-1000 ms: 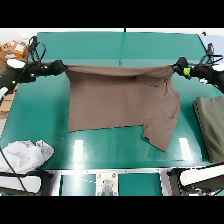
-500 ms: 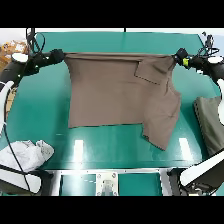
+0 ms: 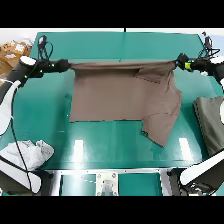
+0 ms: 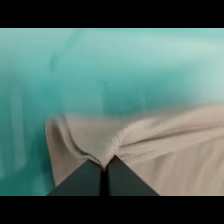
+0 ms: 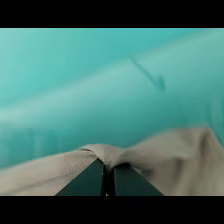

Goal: Fold the shirts.

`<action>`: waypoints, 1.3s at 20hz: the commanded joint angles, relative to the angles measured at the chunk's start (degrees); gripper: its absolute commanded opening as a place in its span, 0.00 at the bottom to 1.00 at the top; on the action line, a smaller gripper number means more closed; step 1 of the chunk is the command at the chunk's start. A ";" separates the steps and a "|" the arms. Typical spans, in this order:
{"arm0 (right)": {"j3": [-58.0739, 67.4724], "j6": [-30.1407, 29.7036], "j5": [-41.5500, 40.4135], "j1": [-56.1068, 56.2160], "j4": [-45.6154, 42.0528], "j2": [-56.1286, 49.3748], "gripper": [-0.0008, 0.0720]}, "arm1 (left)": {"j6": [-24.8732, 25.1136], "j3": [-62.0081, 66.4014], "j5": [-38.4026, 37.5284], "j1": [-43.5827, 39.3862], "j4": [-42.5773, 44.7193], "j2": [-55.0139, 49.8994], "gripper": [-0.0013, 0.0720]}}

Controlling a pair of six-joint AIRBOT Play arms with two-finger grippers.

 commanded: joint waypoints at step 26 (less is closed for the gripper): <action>-16.63 12.11 39.41 -8.63 -15.52 15.04 0.04 | -22.51 2.78 -51.43 1.68 21.27 4.94 0.05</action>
